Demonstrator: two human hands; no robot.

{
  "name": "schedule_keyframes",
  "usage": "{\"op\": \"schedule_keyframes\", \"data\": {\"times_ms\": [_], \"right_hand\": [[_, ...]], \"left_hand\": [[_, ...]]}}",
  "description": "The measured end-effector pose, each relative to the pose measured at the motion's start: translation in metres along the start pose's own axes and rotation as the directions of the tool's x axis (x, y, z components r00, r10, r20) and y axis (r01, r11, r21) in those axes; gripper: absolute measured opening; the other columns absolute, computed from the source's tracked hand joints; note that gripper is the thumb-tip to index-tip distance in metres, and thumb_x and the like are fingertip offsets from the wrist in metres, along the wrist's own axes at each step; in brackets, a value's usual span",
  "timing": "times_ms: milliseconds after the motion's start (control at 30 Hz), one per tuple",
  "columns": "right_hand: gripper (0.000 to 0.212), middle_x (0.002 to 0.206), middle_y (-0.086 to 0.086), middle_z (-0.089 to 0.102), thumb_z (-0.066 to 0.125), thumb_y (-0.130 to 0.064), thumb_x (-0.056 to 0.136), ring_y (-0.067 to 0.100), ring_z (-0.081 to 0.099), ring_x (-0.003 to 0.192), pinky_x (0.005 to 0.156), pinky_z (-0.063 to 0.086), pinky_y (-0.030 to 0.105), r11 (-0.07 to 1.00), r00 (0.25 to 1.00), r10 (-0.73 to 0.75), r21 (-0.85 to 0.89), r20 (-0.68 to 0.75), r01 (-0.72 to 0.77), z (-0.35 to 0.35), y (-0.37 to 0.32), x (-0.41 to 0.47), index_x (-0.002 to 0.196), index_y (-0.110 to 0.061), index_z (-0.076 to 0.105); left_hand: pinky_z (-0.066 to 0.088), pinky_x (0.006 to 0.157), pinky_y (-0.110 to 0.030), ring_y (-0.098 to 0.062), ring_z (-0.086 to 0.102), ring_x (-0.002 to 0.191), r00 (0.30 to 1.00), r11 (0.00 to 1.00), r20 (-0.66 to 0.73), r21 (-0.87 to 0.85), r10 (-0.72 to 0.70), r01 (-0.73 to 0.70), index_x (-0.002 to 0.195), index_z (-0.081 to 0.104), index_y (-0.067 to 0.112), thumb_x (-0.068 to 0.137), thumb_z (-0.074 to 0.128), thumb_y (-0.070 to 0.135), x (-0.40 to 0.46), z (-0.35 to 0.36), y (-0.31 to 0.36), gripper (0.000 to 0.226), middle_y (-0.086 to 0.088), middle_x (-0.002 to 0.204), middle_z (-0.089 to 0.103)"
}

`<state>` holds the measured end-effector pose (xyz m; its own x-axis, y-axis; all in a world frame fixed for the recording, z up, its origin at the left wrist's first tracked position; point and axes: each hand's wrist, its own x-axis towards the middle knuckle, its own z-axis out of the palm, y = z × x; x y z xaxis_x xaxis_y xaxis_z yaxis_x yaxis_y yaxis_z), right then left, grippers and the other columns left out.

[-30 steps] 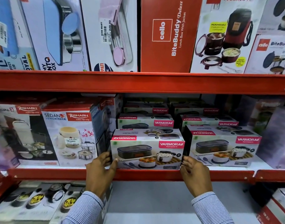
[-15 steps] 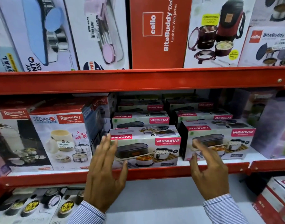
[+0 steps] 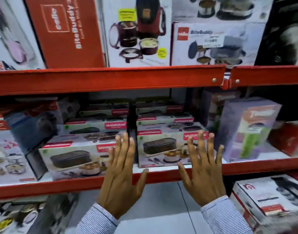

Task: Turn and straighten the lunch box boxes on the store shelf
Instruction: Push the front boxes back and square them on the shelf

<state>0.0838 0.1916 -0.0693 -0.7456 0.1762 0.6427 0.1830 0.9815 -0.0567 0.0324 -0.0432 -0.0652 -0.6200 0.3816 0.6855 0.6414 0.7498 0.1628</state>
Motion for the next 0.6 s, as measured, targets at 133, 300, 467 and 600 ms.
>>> {"op": "schedule_keyframes", "data": {"times_ms": [133, 300, 467, 600], "right_hand": [[0.083, 0.165, 0.006, -0.010, 0.036, -0.056, 0.090, 0.024, -0.008, 0.152, 0.124, 0.001, 0.044, 0.953, 0.997, 0.023, 0.301, 0.076, -0.045, 0.004, 0.045, 0.001, 0.154, -0.018, 0.001], [0.089, 0.164, 0.008, 0.009, 0.058, -0.040, 0.088, 0.023, 0.020, 0.150, 0.119, 0.019, 0.030, 0.750, 0.958, 0.132, 0.606, 0.256, -0.266, 0.016, 0.070, 0.011, 0.153, -0.012, 0.005], [0.085, 0.148, 0.020, 0.045, 0.064, -0.033, 0.087, 0.036, 0.051, 0.130, 0.102, 0.038, 0.031, 0.707, 0.900, 0.195, 0.580, 0.390, -0.404, 0.027, 0.078, 0.020, 0.152, -0.007, 0.016], [0.073, 0.140, 0.017, 0.056, 0.064, -0.027, 0.087, 0.033, 0.056, 0.125, 0.100, 0.041, 0.030, 0.663, 0.887, 0.220, 0.605, 0.406, -0.441, 0.030, 0.082, 0.025, 0.149, -0.007, 0.030]], "left_hand": [[0.013, 0.124, -0.024, -0.005, 0.007, 0.155, 0.988, 0.969, 0.018, -0.196, -0.150, 0.151, 0.156, 0.001, 0.034, 0.090, 0.055, 0.050, 0.002, 0.026, 0.037, 0.086, 0.004, 0.168, 0.010], [0.032, 0.111, -0.025, -0.020, 0.046, 0.140, 0.887, 0.852, 0.029, -0.266, -0.461, 0.451, 0.153, 0.030, 0.020, 0.084, 0.071, 0.037, 0.005, 0.039, 0.051, 0.083, -0.004, 0.156, 0.044], [0.030, 0.106, -0.022, -0.028, 0.047, 0.139, 0.809, 0.767, 0.123, -0.261, -0.575, 0.586, 0.152, 0.031, 0.007, 0.083, 0.073, 0.035, 0.012, 0.049, 0.053, 0.085, -0.008, 0.154, 0.045], [0.038, 0.109, -0.030, -0.031, 0.050, 0.137, 0.793, 0.753, 0.160, -0.248, -0.588, 0.609, 0.152, 0.031, 0.003, 0.085, 0.071, 0.032, 0.023, 0.054, 0.051, 0.083, -0.012, 0.154, 0.045]]}}
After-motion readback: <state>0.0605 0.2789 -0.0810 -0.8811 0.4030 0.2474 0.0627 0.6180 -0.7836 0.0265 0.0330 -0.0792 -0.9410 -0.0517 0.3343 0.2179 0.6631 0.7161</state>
